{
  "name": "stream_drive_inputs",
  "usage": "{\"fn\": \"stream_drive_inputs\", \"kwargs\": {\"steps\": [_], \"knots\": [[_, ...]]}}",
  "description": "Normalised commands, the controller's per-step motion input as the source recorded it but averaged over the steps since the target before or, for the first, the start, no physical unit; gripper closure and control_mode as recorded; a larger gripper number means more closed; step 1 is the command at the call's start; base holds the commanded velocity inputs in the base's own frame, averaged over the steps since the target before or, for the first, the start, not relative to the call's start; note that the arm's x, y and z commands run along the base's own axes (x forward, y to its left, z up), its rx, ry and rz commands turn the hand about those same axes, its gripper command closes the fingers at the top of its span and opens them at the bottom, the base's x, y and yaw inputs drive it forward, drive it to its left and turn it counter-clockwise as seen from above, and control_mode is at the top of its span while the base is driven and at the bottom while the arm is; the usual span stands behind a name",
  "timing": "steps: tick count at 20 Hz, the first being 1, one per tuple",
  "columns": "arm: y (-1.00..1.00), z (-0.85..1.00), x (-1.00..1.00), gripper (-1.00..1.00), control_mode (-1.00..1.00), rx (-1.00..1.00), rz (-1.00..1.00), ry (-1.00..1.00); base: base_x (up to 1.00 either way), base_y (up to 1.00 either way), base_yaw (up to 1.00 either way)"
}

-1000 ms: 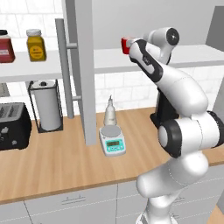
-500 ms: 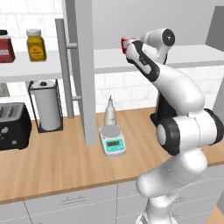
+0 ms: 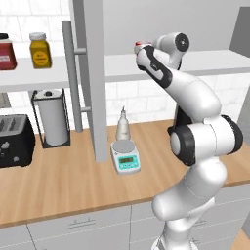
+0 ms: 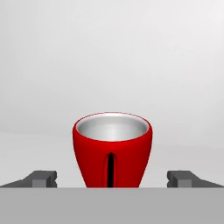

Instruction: Gather all objects into one cabinet and sort the glasses and bowls to opposite sides.

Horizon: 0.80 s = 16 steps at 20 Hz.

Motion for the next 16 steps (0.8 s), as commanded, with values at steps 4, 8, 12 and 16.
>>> {"fn": "stream_drive_inputs", "kwargs": {"steps": [4,8,12,16], "knots": [[0.0,-0.03,0.15,-1.0,-1.0,0.0,0.0,0.0,0.0,0.0,0.0],[0.0,0.0,0.0,-1.0,-1.0,0.0,0.0,0.0,0.0,0.0,0.0],[0.0,0.0,0.0,-1.0,-1.0,0.0,0.0,0.0,0.0,0.0,0.0],[0.0,0.0,0.0,-1.0,-1.0,0.0,0.0,0.0,0.0,0.0,0.0]]}}
